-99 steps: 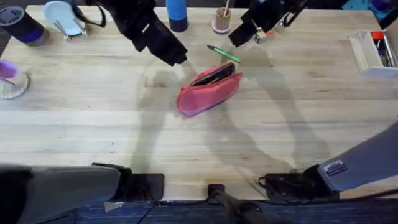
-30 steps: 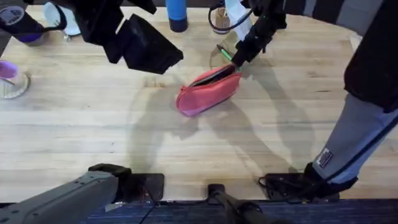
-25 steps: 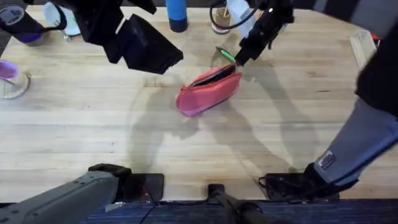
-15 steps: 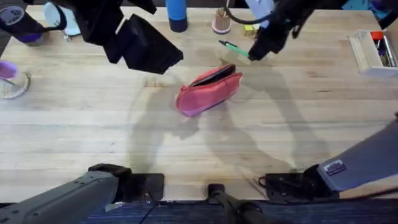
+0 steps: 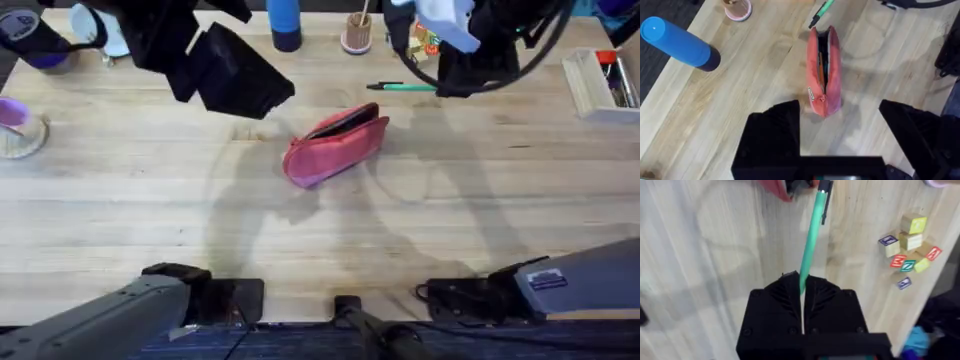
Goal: Unzip the bag, pick up the pens from the table one at a time and place them inside, then zip the bag closed.
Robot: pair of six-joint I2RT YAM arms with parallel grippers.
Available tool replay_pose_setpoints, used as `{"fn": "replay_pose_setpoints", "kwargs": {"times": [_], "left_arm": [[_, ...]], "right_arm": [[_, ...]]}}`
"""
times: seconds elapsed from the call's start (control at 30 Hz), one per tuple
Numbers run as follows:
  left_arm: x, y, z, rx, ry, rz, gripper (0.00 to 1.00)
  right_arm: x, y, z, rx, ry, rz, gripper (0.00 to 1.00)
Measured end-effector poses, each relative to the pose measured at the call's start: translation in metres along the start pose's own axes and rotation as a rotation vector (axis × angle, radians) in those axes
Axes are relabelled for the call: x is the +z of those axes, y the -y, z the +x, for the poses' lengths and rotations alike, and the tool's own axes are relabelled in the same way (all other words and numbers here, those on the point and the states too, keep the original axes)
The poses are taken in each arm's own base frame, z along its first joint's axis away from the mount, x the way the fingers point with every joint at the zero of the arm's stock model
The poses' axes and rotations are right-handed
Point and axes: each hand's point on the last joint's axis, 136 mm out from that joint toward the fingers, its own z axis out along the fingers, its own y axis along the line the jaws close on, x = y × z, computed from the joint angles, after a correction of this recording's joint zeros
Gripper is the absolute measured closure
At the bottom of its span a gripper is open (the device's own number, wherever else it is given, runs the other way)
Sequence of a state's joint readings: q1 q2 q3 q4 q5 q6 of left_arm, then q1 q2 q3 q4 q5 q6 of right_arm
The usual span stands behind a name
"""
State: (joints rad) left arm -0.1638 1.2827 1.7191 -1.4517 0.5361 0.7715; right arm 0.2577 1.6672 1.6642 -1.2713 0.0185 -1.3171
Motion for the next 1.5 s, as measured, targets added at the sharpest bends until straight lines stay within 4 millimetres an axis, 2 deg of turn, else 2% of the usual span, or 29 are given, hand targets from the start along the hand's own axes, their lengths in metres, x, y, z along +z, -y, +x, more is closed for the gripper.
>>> {"fn": "replay_pose_setpoints", "kwargs": {"times": [0.07,0.1,0.17,0.27,0.43,0.57,0.77,1.03,1.37,1.5], "left_arm": [[0.000,0.000,0.000,0.000,0.000,0.000,0.007],[0.000,0.000,0.000,0.000,0.000,0.000,0.007],[0.000,0.000,0.000,0.000,0.000,0.000,0.007],[0.000,0.000,0.000,0.000,0.000,0.000,0.008],[0.000,0.000,0.000,0.000,0.000,0.000,0.008],[0.000,0.000,0.000,0.000,0.000,0.000,0.006],[0.000,0.000,0.000,0.000,0.000,0.000,0.007],[0.000,0.000,0.000,0.000,0.000,0.000,0.007],[0.000,0.001,0.001,-0.002,-0.002,0.002,0.007],[0.000,0.000,0.001,-0.002,-0.002,0.002,0.007]], "right_arm": [[0.000,0.004,0.002,-0.050,-0.012,0.016,0.970],[-0.001,0.016,0.001,-0.115,-0.014,0.065,0.970],[-0.001,0.023,-0.001,-0.143,-0.013,0.096,0.970],[-0.001,0.027,-0.001,-0.182,-0.013,0.110,0.970],[-0.001,0.023,-0.006,-0.287,0.012,0.095,0.970],[0.001,0.011,-0.019,-0.422,0.091,0.054,0.970],[0.014,0.002,-0.027,-0.502,0.118,-0.009,0.971],[0.017,-0.005,-0.041,-0.622,0.142,-0.026,0.970],[0.045,0.002,-0.043,-0.622,0.146,-0.071,0.970],[0.050,0.004,-0.046,-0.628,0.146,-0.070,0.970]]}}
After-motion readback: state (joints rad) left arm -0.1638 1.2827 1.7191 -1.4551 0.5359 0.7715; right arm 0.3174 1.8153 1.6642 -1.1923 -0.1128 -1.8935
